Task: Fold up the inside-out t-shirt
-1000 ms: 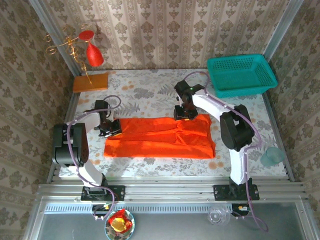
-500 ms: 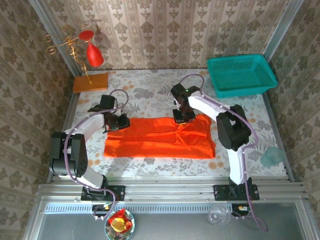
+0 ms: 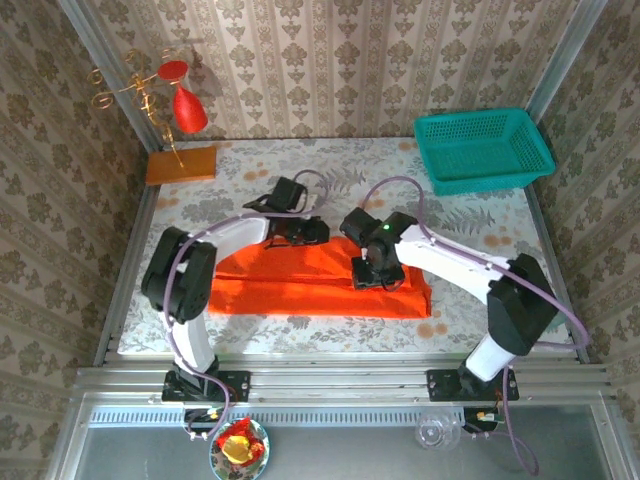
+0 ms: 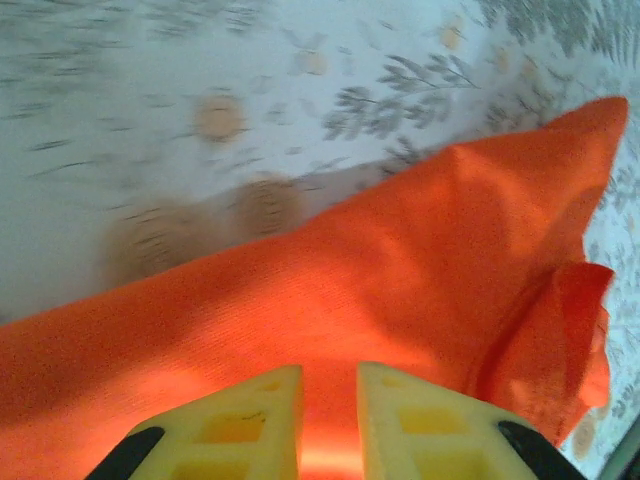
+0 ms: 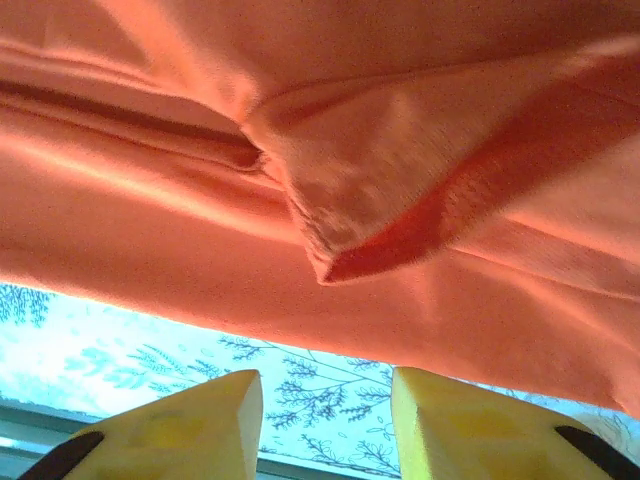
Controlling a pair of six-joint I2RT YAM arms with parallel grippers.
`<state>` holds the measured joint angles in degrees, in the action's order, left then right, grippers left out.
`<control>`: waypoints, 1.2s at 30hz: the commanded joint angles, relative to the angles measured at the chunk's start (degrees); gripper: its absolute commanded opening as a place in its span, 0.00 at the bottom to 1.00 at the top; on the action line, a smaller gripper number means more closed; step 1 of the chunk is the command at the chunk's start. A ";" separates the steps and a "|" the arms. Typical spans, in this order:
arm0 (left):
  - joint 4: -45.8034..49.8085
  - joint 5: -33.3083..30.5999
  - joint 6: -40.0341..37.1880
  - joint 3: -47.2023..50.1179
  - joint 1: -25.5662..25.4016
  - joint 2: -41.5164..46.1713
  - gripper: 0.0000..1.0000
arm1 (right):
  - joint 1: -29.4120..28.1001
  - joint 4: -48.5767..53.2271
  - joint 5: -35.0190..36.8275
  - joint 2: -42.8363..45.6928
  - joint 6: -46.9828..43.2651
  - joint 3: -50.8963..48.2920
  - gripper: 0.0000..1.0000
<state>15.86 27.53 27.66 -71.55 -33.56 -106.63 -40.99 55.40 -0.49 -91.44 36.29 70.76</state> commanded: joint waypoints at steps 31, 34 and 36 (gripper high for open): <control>-2.77 21.70 2.86 -12.85 -12.34 -15.97 0.25 | 24.00 -10.84 -23.79 15.88 -5.83 -22.08 0.43; -2.76 24.49 2.31 -12.04 -13.30 -16.25 0.25 | 25.06 -7.53 -16.34 19.36 -5.19 -21.49 0.48; -2.29 26.02 1.04 -11.08 -14.04 -15.61 0.25 | 26.88 -7.32 -12.55 20.32 -4.84 -20.79 0.50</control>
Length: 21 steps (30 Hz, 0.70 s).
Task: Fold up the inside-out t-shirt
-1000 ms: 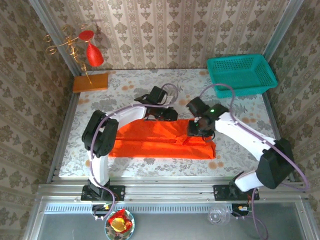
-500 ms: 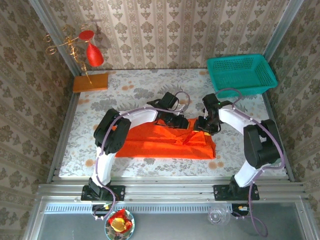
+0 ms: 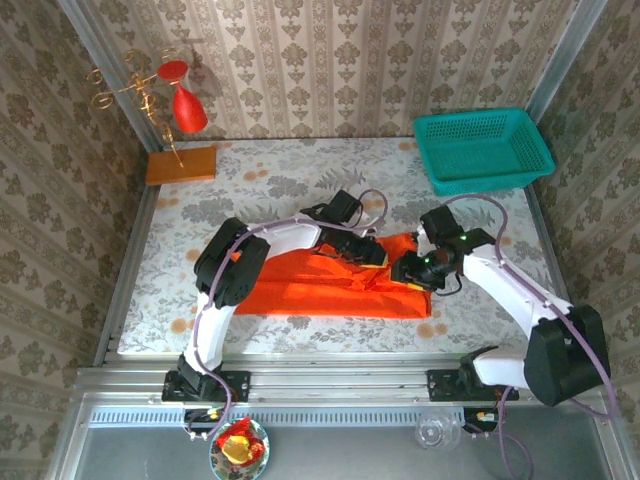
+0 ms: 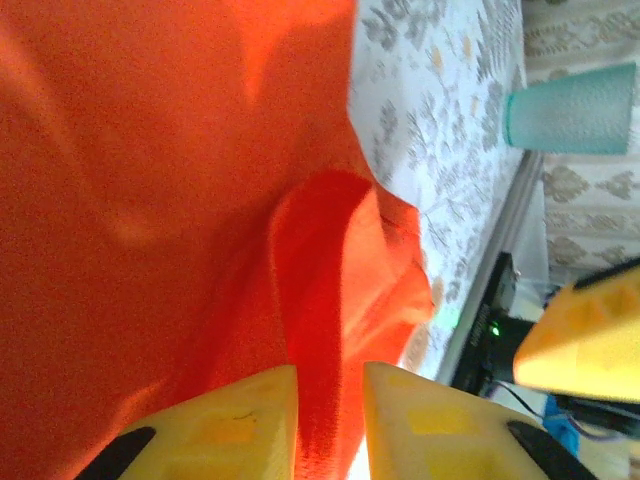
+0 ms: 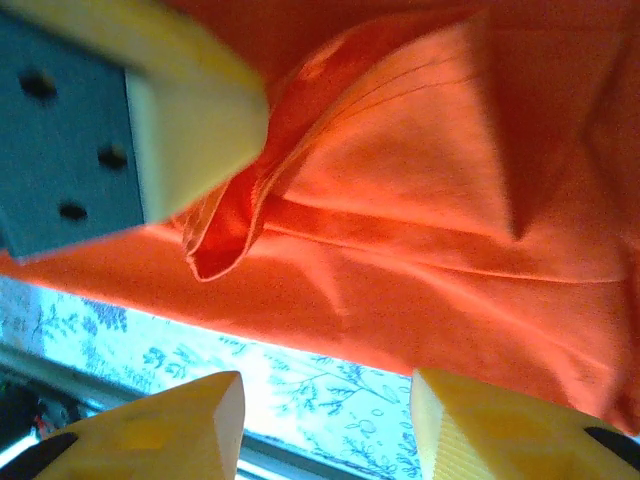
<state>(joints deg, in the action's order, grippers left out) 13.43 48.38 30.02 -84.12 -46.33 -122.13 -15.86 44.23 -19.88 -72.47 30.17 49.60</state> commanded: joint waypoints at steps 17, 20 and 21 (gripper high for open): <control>11.62 4.76 -11.87 6.86 -2.36 11.09 0.24 | 3.18 -2.22 -4.35 -17.21 -7.28 8.91 0.42; 11.03 2.68 -11.45 7.24 -1.37 13.98 0.25 | 0.57 -2.38 -8.84 -18.68 -7.48 7.68 0.36; 10.80 1.88 -11.20 7.45 -0.99 14.91 0.25 | -0.28 -1.82 -9.54 -19.20 -7.74 7.15 0.33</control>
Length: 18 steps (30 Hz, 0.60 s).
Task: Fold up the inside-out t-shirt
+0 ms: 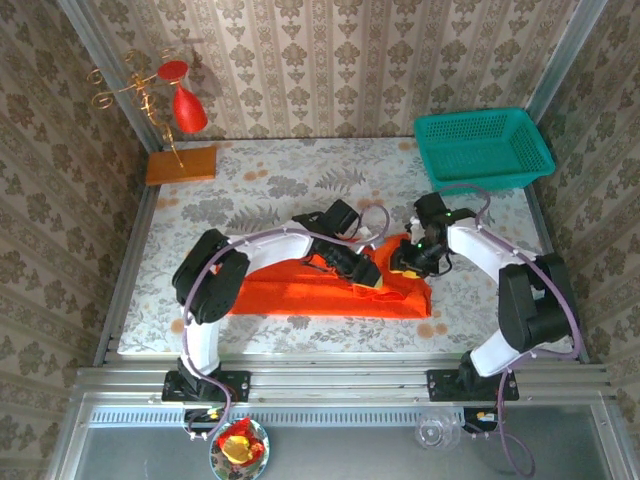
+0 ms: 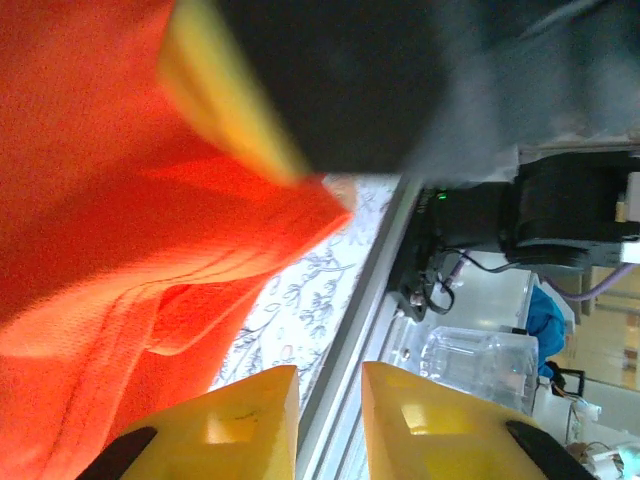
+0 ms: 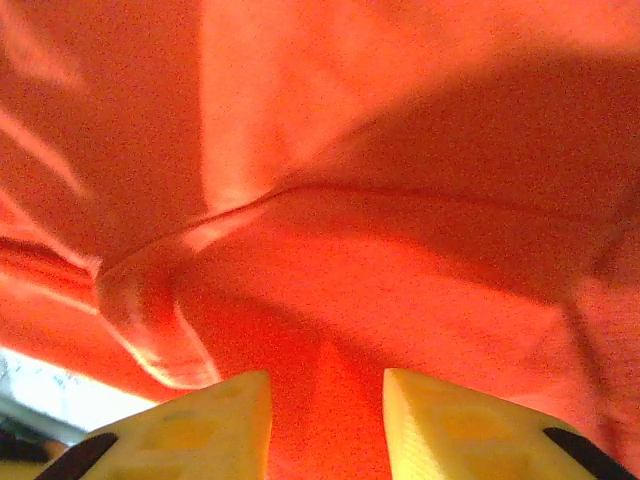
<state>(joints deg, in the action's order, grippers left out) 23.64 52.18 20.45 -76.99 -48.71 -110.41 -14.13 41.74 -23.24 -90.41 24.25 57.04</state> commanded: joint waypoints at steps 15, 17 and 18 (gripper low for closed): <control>5.77 -23.58 2.94 20.91 21.24 26.13 0.22 | 3.16 9.25 13.96 -0.63 -1.91 6.19 0.26; 6.41 -25.30 3.58 24.88 26.14 29.52 0.20 | 5.52 6.37 12.32 -1.76 -2.18 8.02 0.27; 6.64 -25.92 3.90 26.59 28.07 30.76 0.20 | 6.41 5.35 11.57 -2.40 -2.27 8.79 0.28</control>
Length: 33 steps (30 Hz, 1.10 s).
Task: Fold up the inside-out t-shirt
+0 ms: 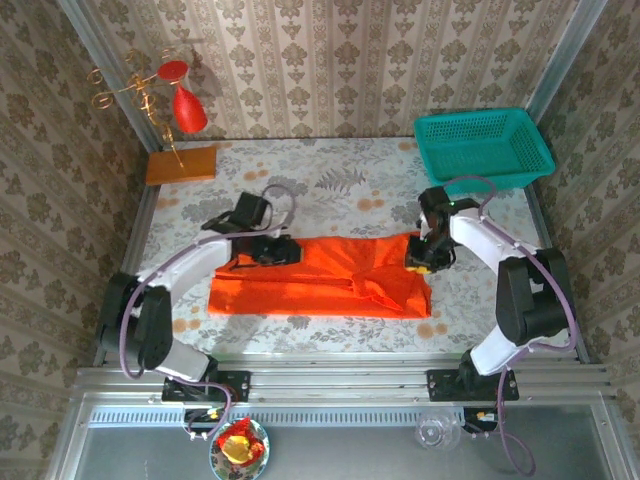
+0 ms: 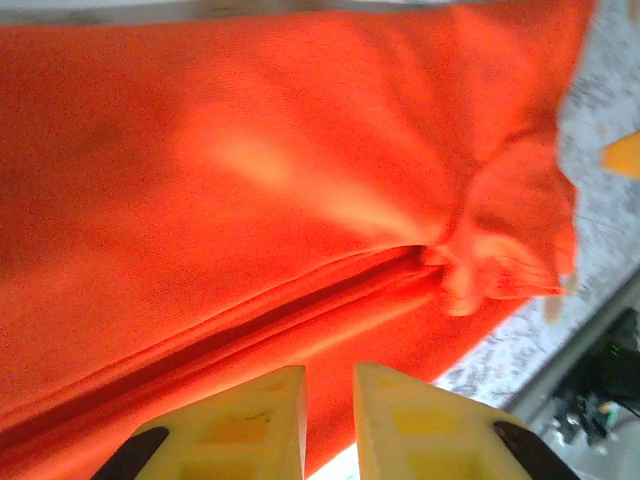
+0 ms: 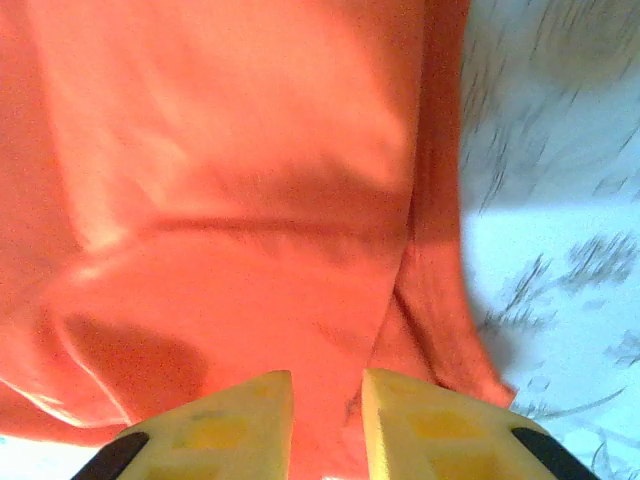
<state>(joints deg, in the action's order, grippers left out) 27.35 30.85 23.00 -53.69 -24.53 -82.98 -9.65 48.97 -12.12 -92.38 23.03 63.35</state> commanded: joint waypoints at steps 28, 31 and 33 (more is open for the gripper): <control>-4.98 -3.51 6.25 19.24 29.94 0.27 0.15 | 10.00 -14.07 -17.29 -13.68 -4.59 6.47 0.36; -5.10 -3.48 6.41 19.40 30.50 0.10 0.14 | 10.01 -13.05 -14.90 -12.94 -4.41 6.50 0.29; -5.11 -3.43 6.53 19.58 31.12 0.10 0.14 | 10.00 -12.34 -13.66 -12.58 -4.43 6.83 0.23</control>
<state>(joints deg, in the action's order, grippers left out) 22.46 27.22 28.56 -35.20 5.63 -82.06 0.23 34.92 -27.20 -107.70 18.22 70.35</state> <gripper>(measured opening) 0.139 0.247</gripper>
